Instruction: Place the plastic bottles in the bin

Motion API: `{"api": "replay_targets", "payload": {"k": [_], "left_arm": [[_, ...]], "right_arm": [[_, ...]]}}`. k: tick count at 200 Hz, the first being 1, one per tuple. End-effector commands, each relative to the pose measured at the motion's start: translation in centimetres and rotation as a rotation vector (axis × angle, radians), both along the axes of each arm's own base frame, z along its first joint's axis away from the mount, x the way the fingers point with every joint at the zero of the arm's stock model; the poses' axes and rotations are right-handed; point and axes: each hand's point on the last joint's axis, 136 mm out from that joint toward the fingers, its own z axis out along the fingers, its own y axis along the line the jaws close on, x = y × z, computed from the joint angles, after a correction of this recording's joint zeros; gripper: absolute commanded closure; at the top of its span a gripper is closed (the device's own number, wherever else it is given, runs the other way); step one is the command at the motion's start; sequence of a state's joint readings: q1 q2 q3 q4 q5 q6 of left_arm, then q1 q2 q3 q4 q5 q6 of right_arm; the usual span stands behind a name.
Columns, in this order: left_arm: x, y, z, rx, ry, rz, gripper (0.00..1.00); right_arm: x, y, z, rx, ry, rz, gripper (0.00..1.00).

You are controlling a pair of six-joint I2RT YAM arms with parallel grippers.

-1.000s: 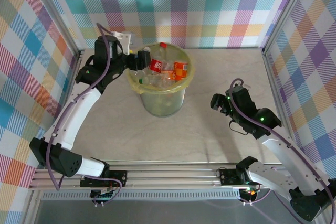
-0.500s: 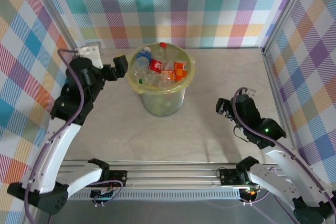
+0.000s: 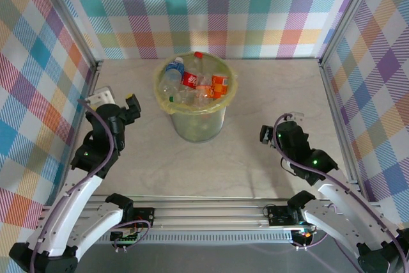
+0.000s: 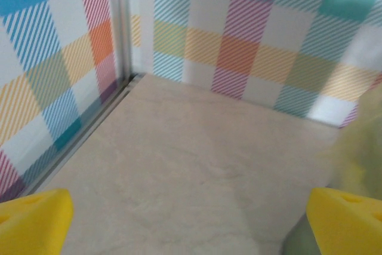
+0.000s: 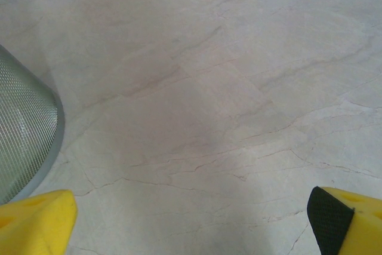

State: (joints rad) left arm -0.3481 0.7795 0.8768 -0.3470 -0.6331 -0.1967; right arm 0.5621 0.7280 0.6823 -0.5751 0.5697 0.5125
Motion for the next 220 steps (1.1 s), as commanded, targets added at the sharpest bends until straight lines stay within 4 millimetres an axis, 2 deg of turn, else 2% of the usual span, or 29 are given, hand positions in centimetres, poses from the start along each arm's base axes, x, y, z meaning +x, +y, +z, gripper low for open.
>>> {"api": "replay_targets", "payload": {"k": [1,39,90,133,171,220], "left_arm": [[-0.4,1.9,-1.6,-0.004,-0.021,0.121,0.0],[-0.1,2.3,-4.7,-0.016,-0.029,0.156,0.0],[0.6,1.5,-8.9,0.015,0.013,0.109,0.0],[1.2,0.7,-11.2,0.051,0.024,0.045,0.0],[1.4,1.2,-13.1,0.038,0.012,0.044,0.0],[2.6,1.5,-15.8,0.013,-0.002,-0.047,0.0]], "right_arm": [[0.6,-0.4,0.8,-0.022,-0.071,-0.002,0.0],[0.6,-0.7,0.4,-0.027,-0.112,-0.005,0.0],[0.9,-0.8,-0.9,-0.099,-0.117,0.017,0.0],[1.9,-0.4,-2.2,-0.202,-0.134,0.07,0.0],[3.0,-0.1,-2.9,-0.308,-0.173,0.129,0.0],[4.2,-1.5,-2.8,-0.274,-0.235,0.094,0.0]]}}
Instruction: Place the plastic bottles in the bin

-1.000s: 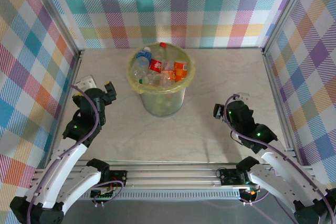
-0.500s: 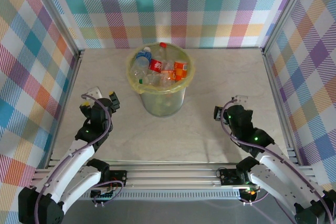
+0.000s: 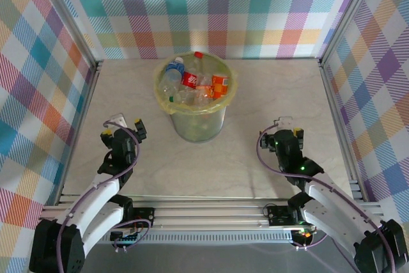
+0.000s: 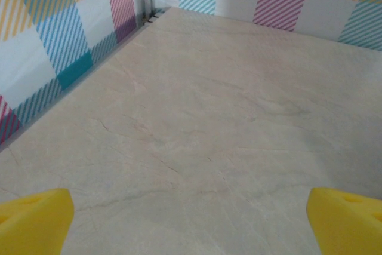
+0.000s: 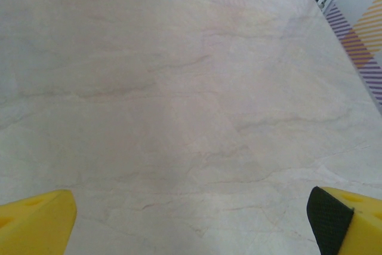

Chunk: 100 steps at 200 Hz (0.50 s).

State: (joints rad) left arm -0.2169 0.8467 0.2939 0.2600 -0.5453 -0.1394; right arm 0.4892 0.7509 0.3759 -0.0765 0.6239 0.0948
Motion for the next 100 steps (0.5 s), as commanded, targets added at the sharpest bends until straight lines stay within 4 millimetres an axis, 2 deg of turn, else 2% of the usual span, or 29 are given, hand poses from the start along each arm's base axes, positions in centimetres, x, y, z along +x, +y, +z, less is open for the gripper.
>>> {"api": "replay_targets", "payload": {"k": [1,31,59,82,100], "left_arm": [[1.2,-0.6,0.1,-0.023,-0.065,-0.081,0.0],[2.4,-0.8,-1.6,-0.007,-0.038,-0.125,0.0],[4.2,-1.7,-1.9,0.016,-0.048,-0.182,0.0],[5.6,-2.3,-3.3,0.015,-0.015,-0.219,0.0],[6.4,-2.9,-3.5,0.016,-0.018,-0.251,0.0]], "right_arm": [[1.3,-0.2,1.7,0.032,-0.096,0.015,0.0],[2.1,-1.0,1.0,0.066,-0.085,0.02,0.0],[3.1,-1.9,0.2,0.084,-0.084,0.012,0.0],[3.8,-2.6,-0.1,0.098,-0.089,0.005,0.0],[4.3,-2.7,-0.2,0.104,-0.095,0.014,0.0]]}}
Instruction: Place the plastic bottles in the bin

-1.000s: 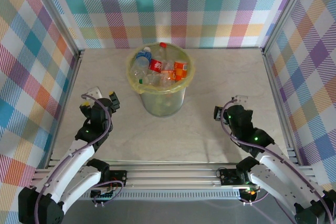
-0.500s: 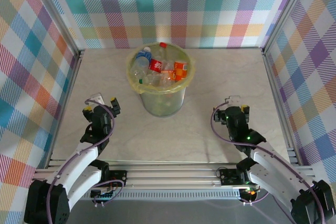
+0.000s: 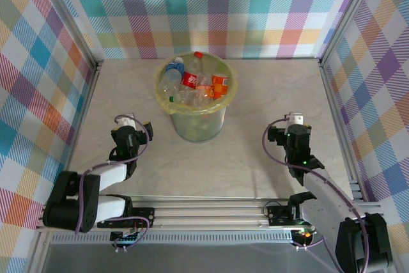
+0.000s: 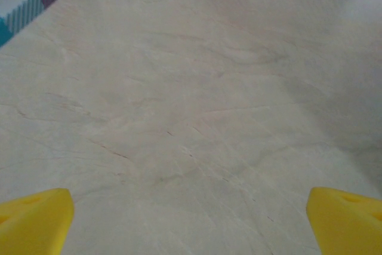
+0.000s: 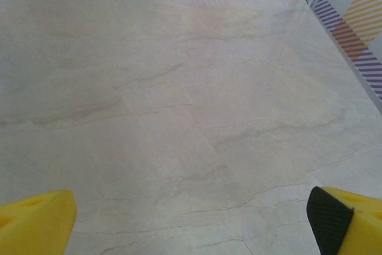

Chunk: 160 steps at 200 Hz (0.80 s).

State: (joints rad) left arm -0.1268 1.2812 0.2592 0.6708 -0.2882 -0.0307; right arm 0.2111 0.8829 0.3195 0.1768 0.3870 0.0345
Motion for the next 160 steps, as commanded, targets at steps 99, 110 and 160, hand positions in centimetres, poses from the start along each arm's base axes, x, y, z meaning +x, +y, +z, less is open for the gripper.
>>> {"api": "replay_targets", "payload": {"k": [99,110,160], "left_arm": [[5.6,-2.0,-1.1,-0.065,0.006,-0.191,0.0],[5.6,-2.0,-1.0,-0.065,0.004,-0.192,0.0],[5.6,-2.0,-0.9,-0.062,0.002,-0.191,0.0]], "right_arm": [[3.2,-0.1,1.9,0.055,-0.191,0.129,0.0],[3.6,0.1,1.9,0.055,-0.203,0.142,0.0],[5.8,0.8,-0.1,0.093,-0.175,0.181,0.0]]}}
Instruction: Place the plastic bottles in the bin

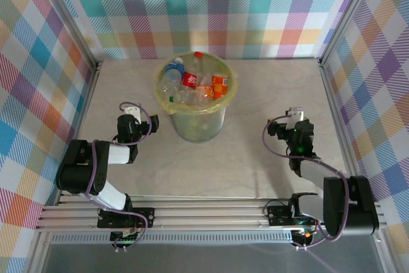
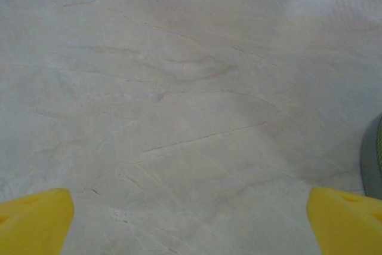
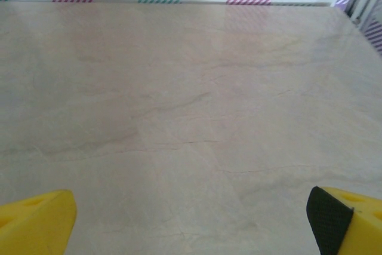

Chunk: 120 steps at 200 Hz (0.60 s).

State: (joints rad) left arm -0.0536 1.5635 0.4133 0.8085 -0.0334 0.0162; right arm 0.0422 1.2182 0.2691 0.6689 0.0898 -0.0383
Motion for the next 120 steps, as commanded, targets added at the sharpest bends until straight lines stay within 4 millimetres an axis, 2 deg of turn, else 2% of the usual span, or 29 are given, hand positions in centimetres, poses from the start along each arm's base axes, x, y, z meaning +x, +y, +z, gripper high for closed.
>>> {"api": "replay_targets", "payload": {"k": [1,30,62,75,93,120], "left_arm": [[0.3,0.1,0.2,0.002,-0.002,-0.013,0.0],[0.3,0.1,0.1,0.004,0.0,-0.013,0.0],[0.3,0.0,0.1,0.004,0.0,-0.014,0.0],[0.3,0.0,0.2,0.005,-0.003,-0.014,0.0],[0.3,0.0,0.2,0.007,-0.001,-0.014,0.0],[0.3,0.0,0.1,0.006,0.0,-0.014,0.0]], "right_arm": [[1.7,0.8,1.8,0.032,-0.086,0.049,0.0],[2.7,1.3,1.2,0.063,-0.089,0.08,0.0],[3.6,1.8,-1.1,0.063,-0.06,0.107,0.0],[4.0,1.4,-1.4,0.066,-0.028,0.091,0.0],[4.9,0.0,-1.8,0.083,0.013,0.002,0.0],[4.8,-0.1,-1.7,0.079,0.01,-0.004,0.0]]}}
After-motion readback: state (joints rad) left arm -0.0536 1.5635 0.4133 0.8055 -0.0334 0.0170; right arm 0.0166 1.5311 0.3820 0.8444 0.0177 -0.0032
